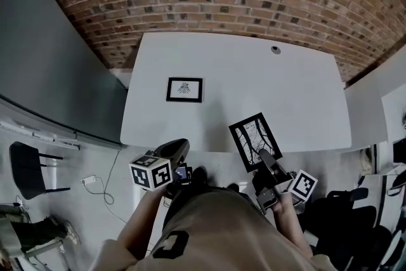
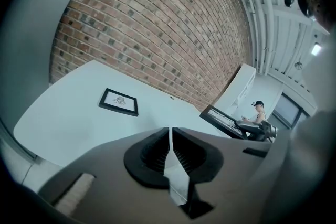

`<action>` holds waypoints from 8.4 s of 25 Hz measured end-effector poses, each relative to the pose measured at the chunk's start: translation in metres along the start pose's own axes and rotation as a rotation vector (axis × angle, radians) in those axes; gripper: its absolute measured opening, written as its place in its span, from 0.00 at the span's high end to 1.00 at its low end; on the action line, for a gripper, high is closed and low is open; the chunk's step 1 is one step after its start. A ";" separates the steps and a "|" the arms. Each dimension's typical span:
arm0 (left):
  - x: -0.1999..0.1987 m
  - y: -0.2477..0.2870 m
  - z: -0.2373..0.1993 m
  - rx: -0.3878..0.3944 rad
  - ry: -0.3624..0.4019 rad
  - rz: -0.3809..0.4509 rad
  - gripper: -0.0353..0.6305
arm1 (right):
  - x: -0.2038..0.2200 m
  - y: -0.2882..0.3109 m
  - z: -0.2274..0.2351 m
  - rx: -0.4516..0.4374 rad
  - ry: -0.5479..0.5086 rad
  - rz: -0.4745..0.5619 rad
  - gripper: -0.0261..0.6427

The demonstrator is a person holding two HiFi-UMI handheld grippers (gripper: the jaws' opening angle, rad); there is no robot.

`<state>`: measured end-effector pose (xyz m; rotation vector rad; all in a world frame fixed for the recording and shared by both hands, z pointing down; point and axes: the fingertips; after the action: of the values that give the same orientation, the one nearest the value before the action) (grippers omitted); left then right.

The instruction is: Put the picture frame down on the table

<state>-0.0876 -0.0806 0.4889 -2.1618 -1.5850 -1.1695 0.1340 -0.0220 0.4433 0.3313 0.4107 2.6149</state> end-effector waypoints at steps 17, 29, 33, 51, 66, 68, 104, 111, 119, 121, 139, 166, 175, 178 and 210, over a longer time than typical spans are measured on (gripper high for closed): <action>-0.005 -0.006 -0.035 0.017 -0.076 0.014 0.92 | -0.009 0.032 -0.009 0.063 0.019 0.070 0.92; -0.014 0.053 -0.006 -0.051 -0.069 -0.009 0.92 | -0.088 0.042 0.018 0.050 0.064 0.025 0.92; -0.014 0.077 0.005 -0.060 -0.061 -0.035 0.92 | -0.113 0.046 0.026 0.042 0.065 0.012 0.92; -0.015 0.106 -0.009 -0.083 -0.075 -0.081 0.92 | -0.170 0.068 0.063 0.152 0.223 0.079 0.92; -0.018 0.115 -0.022 -0.063 -0.097 -0.115 0.92 | -0.192 0.112 0.102 0.269 0.305 0.193 0.92; -0.017 0.118 -0.022 -0.060 -0.100 -0.121 0.92 | -0.197 0.118 0.109 0.282 0.321 0.206 0.92; -0.008 0.103 -0.025 -0.064 -0.111 -0.111 0.92 | -0.181 0.185 0.150 0.453 0.259 0.041 0.67; -0.009 0.104 -0.025 -0.048 -0.113 -0.109 0.92 | -0.164 0.190 0.146 0.403 0.261 -0.130 0.57; -0.006 0.107 -0.026 -0.036 -0.110 -0.119 0.92 | -0.144 0.188 0.132 0.350 0.034 -0.323 0.56; -0.005 0.108 -0.026 -0.034 -0.109 -0.120 0.92 | -0.141 0.186 0.136 0.372 -0.003 -0.337 0.56; 0.003 0.106 -0.019 -0.043 -0.058 -0.159 0.92 | -0.115 0.173 0.147 0.485 -0.313 -0.543 0.56; -0.032 0.070 -0.044 -0.134 -0.063 -0.028 0.92 | -0.114 0.172 0.127 0.413 -0.359 -0.434 0.56; -0.048 0.046 -0.046 -0.154 -0.037 0.016 0.92 | -0.078 0.169 0.040 0.110 -0.440 -0.426 0.92; -0.050 0.042 -0.043 -0.155 -0.019 0.020 0.92 | -0.056 0.162 0.003 -0.027 -0.412 -0.447 0.94; -0.057 -0.032 -0.019 -0.063 0.135 0.048 0.92 | 0.086 0.121 -0.090 -0.230 -0.445 -0.484 0.94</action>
<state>-0.1304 -0.1190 0.4531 -2.0972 -1.4514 -1.3360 -0.0170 -0.1033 0.4147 0.6290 0.0256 2.0147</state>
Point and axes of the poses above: the fingertips, and each gripper's own axes: y forward along the fingers, z to its right, x out of its underside, and after that the axes turned 15 degrees about x, right-handed
